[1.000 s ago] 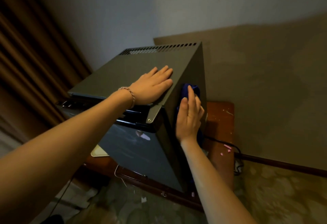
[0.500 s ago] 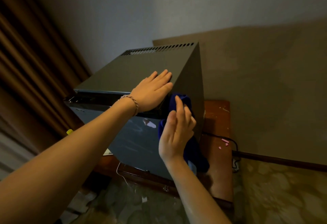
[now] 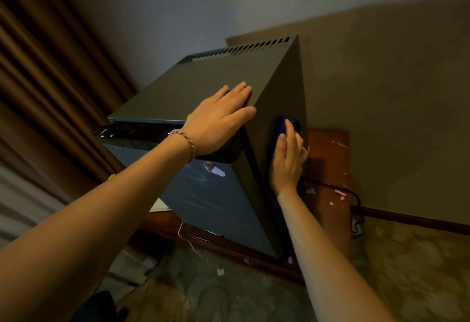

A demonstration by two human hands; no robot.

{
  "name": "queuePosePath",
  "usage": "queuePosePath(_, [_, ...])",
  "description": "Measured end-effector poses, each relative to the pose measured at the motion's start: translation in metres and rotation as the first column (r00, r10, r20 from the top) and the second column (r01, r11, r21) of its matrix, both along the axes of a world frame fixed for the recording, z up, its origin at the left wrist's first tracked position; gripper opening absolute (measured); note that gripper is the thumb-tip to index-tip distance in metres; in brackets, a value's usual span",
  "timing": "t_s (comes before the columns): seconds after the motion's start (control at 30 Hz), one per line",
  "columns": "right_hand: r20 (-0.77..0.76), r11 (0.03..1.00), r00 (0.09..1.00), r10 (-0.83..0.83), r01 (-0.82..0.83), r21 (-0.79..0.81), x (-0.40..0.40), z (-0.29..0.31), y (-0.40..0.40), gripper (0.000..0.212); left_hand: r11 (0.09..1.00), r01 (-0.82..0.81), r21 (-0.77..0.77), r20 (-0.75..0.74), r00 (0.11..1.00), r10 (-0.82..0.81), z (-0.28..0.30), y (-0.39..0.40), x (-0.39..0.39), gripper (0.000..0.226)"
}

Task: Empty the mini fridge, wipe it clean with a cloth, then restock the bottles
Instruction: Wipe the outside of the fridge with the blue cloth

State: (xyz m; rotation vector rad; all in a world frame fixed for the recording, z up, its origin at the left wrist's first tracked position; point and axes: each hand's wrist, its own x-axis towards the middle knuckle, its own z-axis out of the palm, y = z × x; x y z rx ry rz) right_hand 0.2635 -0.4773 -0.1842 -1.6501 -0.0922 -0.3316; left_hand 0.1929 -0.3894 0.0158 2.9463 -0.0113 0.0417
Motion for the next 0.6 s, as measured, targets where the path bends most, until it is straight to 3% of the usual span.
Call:
queuePosePath(0.23, [-0.236, 1.0, 0.972, 0.014, -0.015, -0.005, -0.027, -0.047, -0.006, 0.047, 0.999, -0.013, -0.037, -0.001, 1.0, 0.013, 0.0, 0.0, -0.002, 0.076])
queuePosePath(0.3, [-0.189, 1.0, 0.982, -0.014, 0.015, 0.004, -0.055, -0.058, -0.004, 0.054, 0.999, -0.015, -0.045, 0.0, 1.0, 0.015, 0.0, -0.001, -0.002, 0.075])
queuePosePath(0.4, [-0.078, 0.96, 0.993, 0.094, -0.07, 0.27, -0.096, -0.059, -0.001, 0.047, 0.996, -0.013, -0.085, 0.01, 1.0, 0.014, -0.001, -0.002, -0.003, 0.075])
queuePosePath(0.5, [-0.007, 0.997, 0.999, -0.034, 0.035, 0.068, -0.12, -0.044, 0.006, 0.046, 0.994, -0.011, -0.106, 0.015, 1.0, 0.013, -0.001, -0.002, -0.003, 0.074])
queuePosePath(0.6, [0.084, 0.996, 0.993, -0.087, 0.086, 0.007, -0.117, -0.012, 0.009, 0.053, 0.993, -0.01, -0.115, 0.014, 1.0, 0.011, -0.002, -0.001, -0.003, 0.074])
